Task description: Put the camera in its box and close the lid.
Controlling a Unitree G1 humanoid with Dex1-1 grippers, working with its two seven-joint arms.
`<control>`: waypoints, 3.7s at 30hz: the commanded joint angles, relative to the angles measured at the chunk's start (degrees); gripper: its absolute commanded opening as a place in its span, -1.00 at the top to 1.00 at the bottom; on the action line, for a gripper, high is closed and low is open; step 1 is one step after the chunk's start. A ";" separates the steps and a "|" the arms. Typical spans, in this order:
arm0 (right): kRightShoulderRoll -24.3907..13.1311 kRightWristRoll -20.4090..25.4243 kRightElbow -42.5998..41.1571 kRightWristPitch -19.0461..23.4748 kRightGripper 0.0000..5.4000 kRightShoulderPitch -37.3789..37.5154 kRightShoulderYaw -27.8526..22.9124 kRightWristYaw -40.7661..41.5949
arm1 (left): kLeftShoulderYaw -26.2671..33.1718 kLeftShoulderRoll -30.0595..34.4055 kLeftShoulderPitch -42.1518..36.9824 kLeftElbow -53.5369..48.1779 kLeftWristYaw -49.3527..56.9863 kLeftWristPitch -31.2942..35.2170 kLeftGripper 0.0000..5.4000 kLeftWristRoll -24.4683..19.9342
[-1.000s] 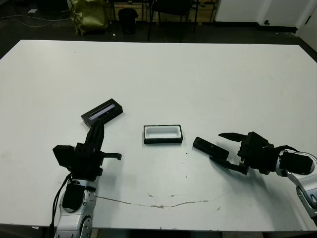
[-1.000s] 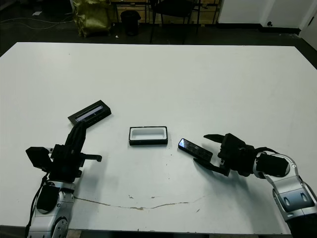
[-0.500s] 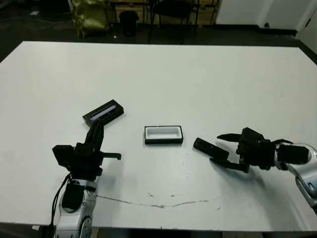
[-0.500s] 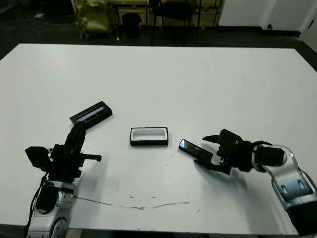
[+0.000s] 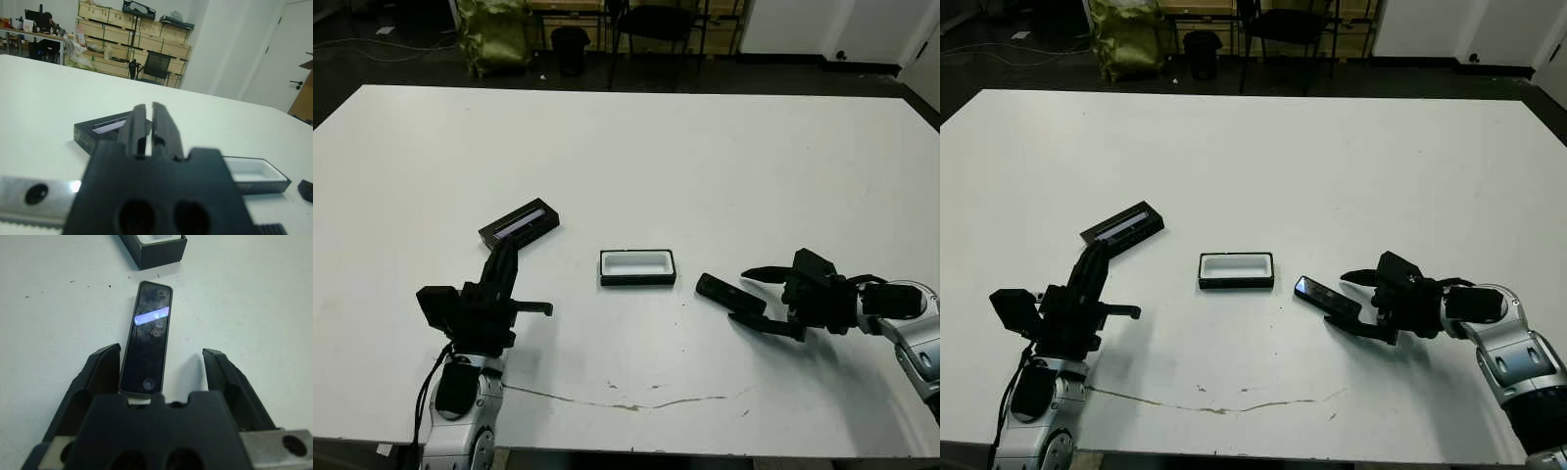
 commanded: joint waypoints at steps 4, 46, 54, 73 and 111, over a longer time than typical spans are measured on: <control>0.93 1.62 1.58 7.72 -0.25 7.39 1.03 1.62 | 0.50 0.48 0.46 0.86 -0.16 0.06 1.00 0.15; 4.36 12.51 -5.14 14.59 0.84 9.48 -5.93 0.17 | 1.05 1.21 1.11 0.01 -1.34 -0.24 1.00 0.01; 2.86 13.60 -7.67 23.27 0.85 -0.32 -8.49 -0.03 | 1.07 1.25 1.18 1.08 -1.95 -2.17 1.00 0.48; 9.06 4.42 3.22 21.14 0.85 -26.91 1.04 9.68 | 0.01 0.11 3.30 0.23 -1.09 -3.06 1.00 1.40; 20.92 -10.86 24.84 13.44 0.85 -39.29 11.67 24.17 | -1.32 -0.12 4.17 1.19 -0.18 -5.59 1.00 2.46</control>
